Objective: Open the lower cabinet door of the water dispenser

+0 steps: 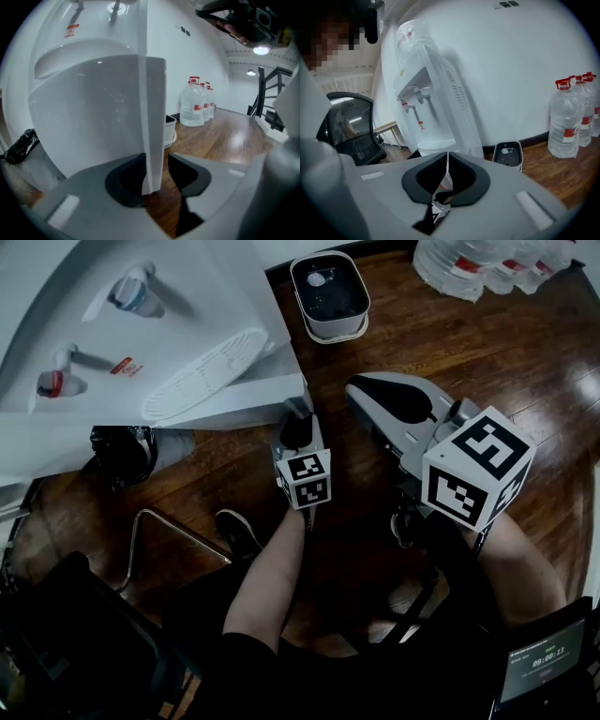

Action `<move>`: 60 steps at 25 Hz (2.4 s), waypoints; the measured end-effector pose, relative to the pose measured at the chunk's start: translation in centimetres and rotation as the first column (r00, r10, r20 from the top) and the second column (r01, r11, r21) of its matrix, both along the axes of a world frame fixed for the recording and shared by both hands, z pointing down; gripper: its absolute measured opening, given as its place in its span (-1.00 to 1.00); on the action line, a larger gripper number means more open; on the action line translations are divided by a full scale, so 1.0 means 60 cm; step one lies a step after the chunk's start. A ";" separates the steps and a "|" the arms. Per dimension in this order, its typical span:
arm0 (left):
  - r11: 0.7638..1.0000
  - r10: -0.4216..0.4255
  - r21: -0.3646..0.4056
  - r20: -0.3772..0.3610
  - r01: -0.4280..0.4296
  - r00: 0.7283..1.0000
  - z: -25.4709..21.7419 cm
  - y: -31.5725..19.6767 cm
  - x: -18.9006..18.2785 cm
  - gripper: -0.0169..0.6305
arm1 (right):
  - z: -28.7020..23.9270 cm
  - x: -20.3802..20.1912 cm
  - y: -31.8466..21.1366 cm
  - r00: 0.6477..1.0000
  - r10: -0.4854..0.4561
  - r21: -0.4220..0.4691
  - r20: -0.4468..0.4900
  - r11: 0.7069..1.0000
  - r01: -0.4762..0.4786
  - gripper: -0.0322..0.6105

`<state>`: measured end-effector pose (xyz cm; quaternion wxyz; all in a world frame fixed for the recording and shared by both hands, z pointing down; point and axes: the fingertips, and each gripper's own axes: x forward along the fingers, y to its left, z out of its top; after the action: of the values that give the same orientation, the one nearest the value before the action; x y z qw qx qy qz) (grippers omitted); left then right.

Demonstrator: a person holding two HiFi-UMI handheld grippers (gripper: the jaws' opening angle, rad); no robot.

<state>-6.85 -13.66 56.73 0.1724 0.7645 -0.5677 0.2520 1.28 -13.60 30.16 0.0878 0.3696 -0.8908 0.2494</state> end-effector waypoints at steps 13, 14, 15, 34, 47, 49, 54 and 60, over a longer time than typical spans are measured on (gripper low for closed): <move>0.990 -0.136 -0.059 -0.099 0.131 0.986 -0.008 -0.048 -0.011 -0.28 | 0.009 -0.003 -0.029 0.999 0.037 -0.036 0.012 0.999 -0.036 -0.85; 0.978 -0.199 -0.093 -0.139 0.187 0.970 -0.008 -0.042 -0.018 -0.28 | 0.009 -0.006 -0.026 0.999 0.032 -0.043 0.020 0.999 -0.031 -0.85; 0.961 -0.265 -0.124 -0.178 0.246 0.948 -0.008 -0.038 -0.028 -0.28 | 0.009 -0.009 -0.023 0.999 0.024 -0.046 0.027 0.999 -0.023 -0.85; 0.900 -0.436 -0.075 -0.180 0.430 0.882 -0.008 -0.101 -0.059 -0.35 | -0.022 0.049 -0.011 0.984 0.055 -0.067 0.169 0.997 -0.044 -0.85; 0.958 -0.259 -0.145 -0.073 0.247 0.963 0.071 -0.033 -0.018 -0.34 | -0.014 0.055 -0.006 0.983 0.066 -0.095 0.170 0.994 -0.051 -0.85; 0.956 -0.249 -0.182 -0.084 0.231 0.965 0.099 -0.019 0.004 -0.34 | -0.019 0.062 -0.007 0.980 0.071 -0.096 0.186 0.994 -0.054 -0.85; 0.955 -0.239 -0.214 -0.153 0.204 0.959 0.139 -0.050 0.038 -0.34 | -0.030 0.077 0.000 0.977 0.062 -0.084 0.206 0.995 -0.046 -0.85; 0.962 -0.259 -0.129 -0.172 0.239 0.950 0.095 -0.128 0.023 -0.31 | -0.025 0.073 0.006 0.982 0.038 -0.094 0.188 0.995 -0.020 -0.85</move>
<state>-5.49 -21.34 62.46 0.2960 0.6966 -0.6267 0.1852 5.67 -13.24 28.67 0.0159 0.3527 -0.8773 0.3250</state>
